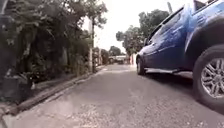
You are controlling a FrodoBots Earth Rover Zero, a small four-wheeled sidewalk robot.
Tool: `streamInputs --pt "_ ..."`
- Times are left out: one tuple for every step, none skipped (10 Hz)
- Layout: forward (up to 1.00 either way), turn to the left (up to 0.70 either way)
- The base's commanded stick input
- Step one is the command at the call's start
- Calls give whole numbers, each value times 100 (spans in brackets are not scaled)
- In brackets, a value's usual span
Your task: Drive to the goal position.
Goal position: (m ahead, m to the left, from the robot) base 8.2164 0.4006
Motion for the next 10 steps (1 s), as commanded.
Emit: streamInputs --pt "50 0" --pt "50 0" --pt "50 0" --pt "50 0" --pt "50 0" --pt "50 0" --pt "50 0" --pt "50 0" --pt "50 0" --pt "50 0"
